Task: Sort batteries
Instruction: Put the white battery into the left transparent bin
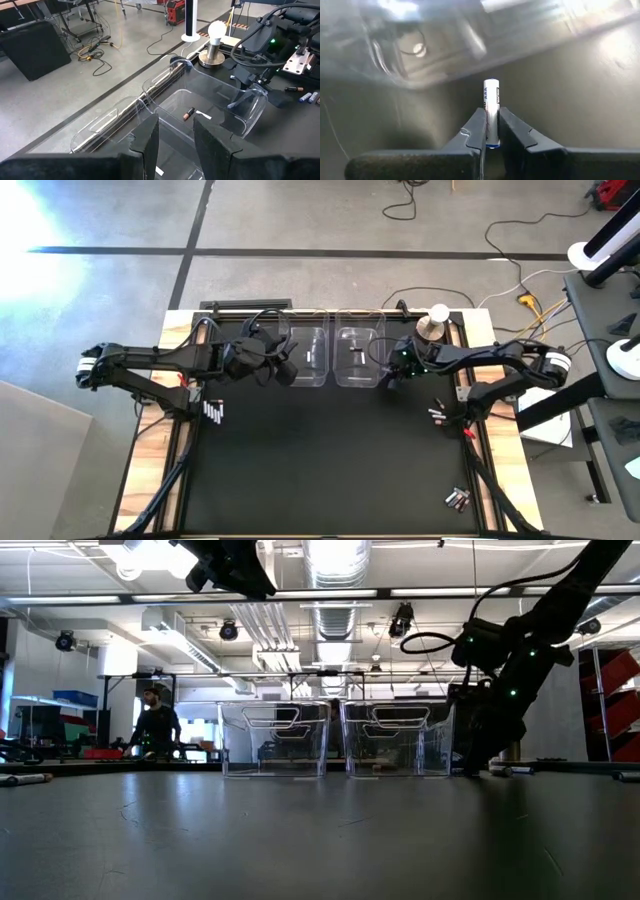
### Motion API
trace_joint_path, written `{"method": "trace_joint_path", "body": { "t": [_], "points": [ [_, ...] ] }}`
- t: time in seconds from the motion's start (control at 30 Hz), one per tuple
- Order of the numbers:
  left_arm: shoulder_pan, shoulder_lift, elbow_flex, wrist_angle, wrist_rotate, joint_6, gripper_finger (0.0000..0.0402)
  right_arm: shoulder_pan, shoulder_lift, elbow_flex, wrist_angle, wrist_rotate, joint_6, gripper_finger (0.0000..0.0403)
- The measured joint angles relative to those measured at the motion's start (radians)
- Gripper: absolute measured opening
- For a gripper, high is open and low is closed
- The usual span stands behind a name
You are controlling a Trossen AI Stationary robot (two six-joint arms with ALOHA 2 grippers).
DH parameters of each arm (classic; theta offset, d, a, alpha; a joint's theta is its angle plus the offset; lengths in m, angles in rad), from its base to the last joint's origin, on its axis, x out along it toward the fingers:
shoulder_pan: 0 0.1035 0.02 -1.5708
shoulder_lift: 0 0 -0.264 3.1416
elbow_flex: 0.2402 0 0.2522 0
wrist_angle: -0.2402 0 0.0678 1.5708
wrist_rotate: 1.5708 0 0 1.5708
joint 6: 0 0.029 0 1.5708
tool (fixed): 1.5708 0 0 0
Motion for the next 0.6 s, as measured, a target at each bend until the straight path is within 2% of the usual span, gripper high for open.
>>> {"method": "trace_joint_path", "body": {
  "t": [0.17, 0.4, 0.53, 0.6],
  "points": [
    [0.0, 0.0, 0.0, 0.0, 0.0, 0.015, 0.0103, -0.002, -0.064, 0.048, -0.125, 0.091, -0.024, 0.003],
    [0.0, 0.0, 0.0, -0.003, 0.007, 0.032, 0.0103, -0.001, -0.126, 0.166, -0.279, 0.156, -0.094, 0.003],
    [0.0, -0.029, 0.0, -0.093, 0.155, 0.014, 0.0103, -0.001, -0.155, 0.266, -0.342, 0.214, -0.132, 0.003],
    [-0.001, -0.06, 0.0, -0.121, 0.189, 0.006, 0.0103, -0.001, -0.173, 0.33, -0.349, 0.219, -0.149, 0.0029]
  ]
}}
